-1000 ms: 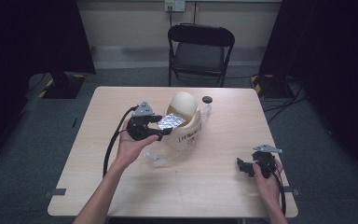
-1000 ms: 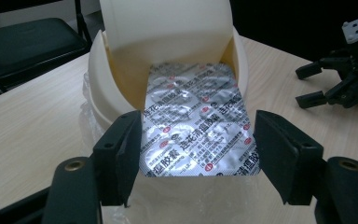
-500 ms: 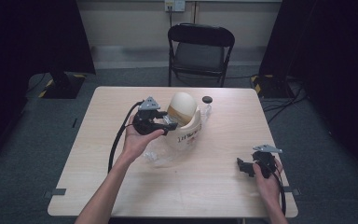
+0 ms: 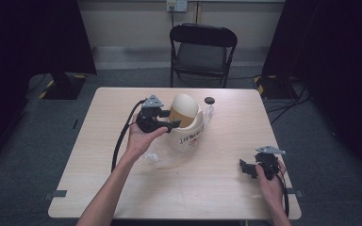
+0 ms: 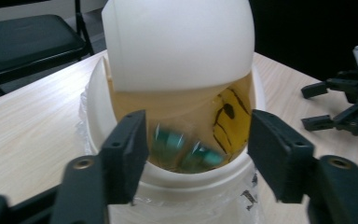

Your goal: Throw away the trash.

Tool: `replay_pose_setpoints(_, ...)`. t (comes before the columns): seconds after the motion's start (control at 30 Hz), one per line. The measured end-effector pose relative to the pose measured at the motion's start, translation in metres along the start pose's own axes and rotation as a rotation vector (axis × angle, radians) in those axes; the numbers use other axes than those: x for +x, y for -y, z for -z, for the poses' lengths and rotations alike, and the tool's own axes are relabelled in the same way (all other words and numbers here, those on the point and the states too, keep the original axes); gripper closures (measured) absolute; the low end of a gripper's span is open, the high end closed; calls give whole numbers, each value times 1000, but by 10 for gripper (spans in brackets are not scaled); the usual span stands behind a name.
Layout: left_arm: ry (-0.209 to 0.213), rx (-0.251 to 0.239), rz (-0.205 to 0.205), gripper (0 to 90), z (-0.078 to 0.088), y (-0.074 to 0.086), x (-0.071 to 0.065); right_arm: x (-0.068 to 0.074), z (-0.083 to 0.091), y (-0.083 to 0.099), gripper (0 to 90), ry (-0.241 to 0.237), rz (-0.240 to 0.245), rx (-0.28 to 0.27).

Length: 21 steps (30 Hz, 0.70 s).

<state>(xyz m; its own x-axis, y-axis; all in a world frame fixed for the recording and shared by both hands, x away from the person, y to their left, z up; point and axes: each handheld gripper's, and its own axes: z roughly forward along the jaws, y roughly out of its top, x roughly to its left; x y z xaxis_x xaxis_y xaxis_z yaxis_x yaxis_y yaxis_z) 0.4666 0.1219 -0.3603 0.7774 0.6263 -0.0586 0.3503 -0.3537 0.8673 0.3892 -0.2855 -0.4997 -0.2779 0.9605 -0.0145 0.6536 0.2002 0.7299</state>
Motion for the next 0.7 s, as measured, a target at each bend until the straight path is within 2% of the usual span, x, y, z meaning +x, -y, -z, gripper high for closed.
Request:
replay_pose_setpoints(0.07, -16, -5, 3, 332, 1, 0, 1, 0, 0, 0, 100, 0, 0, 0)
replay_pose_setpoints(0.23, -13, -4, 9, 308, 4, 1, 3, 0, 0, 0, 100, 0, 0, 0)
replay_pose_setpoints(0.37, -10, 5, 8, 242, 6, 1, 3, 0, 0, 0, 100, 0, 0, 0)
replay_pose_setpoints(0.57, -11, -27, 41, 197, 16, 5, 9, 0, 0, 0, 100, 0, 0, 0)
replay_pose_setpoints(0.67, 0, -37, 90, 163, 19, 9, 13, 0, 0, 0, 100, 0, 1, 0)
replay_pose_setpoints(0.7, -7, -32, 87, 165, 20, 11, 14, 0, 0, 0, 100, 0, 0, 0)
